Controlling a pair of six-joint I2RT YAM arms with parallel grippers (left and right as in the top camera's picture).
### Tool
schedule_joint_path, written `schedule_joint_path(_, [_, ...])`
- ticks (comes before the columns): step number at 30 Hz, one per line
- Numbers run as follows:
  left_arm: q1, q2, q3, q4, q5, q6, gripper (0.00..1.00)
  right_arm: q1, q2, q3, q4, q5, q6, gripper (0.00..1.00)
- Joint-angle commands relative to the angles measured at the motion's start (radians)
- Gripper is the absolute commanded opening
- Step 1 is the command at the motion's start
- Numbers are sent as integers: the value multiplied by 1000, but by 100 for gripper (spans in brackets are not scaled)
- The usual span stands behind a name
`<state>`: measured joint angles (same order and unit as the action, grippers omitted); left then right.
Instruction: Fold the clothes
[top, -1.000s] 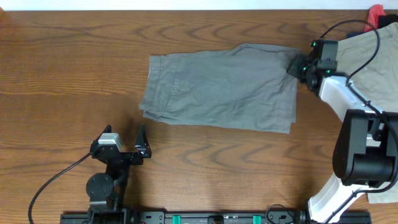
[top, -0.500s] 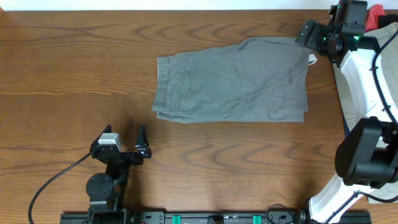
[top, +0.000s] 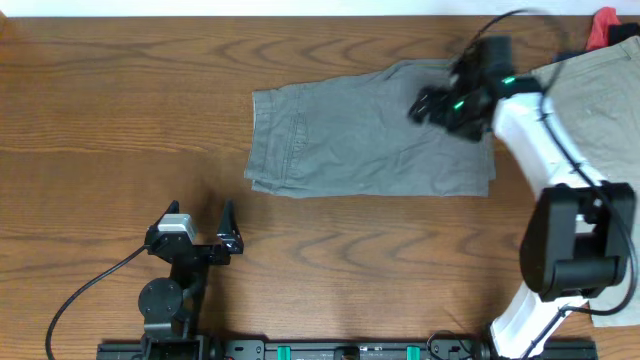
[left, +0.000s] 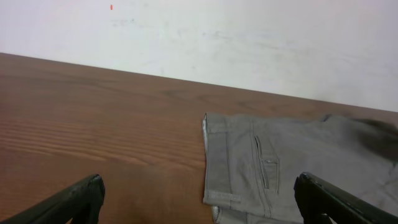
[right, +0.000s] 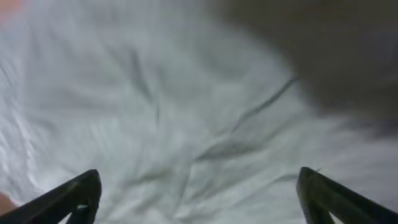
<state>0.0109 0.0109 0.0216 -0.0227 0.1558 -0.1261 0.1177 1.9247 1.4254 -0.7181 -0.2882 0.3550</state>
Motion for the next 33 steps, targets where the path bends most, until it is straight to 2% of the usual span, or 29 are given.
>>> schedule_joint_path(1, [-2, -5, -18, -33, 11, 10, 98, 48, 14, -55, 13, 70, 44, 99])
schedule_joint_path(3, [-2, -5, -18, -33, 11, 10, 98, 63, 14, -79, 27, 97, 60, 97])
schedule_joint_path(4, [-2, -5, -18, -33, 11, 10, 98, 71, 14, -91, 35, 108, 60, 91])
schedule_joint_path(5, [-2, -5, -18, -33, 11, 10, 98, 77, 14, -101, 41, 125, 62, 83])
schedule_joint_path(8, [-2, -5, -18, -33, 11, 10, 98, 84, 17, -128, 41, 184, 130, 50])
schedule_joint_path(10, [-2, -5, -18, -33, 11, 10, 98, 84, 20, -157, 52, 188, 165, 36])
schedule_joint_path(15, [-2, -5, -18, -33, 11, 10, 98, 76, 27, -251, 76, 226, 249, 27])
schedule_joint_path(20, [-2, -5, -18, -33, 11, 10, 98, 26, 26, -279, 45, 319, 273, 17])
schedule_joint_path(24, [-2, -5, -18, -33, 11, 10, 98, -42, 26, -257, 9, 312, 277, 1])
schedule_joint_path(33, [-2, -5, -18, -30, 11, 10, 98, -127, 18, -111, -109, 310, 225, 2])
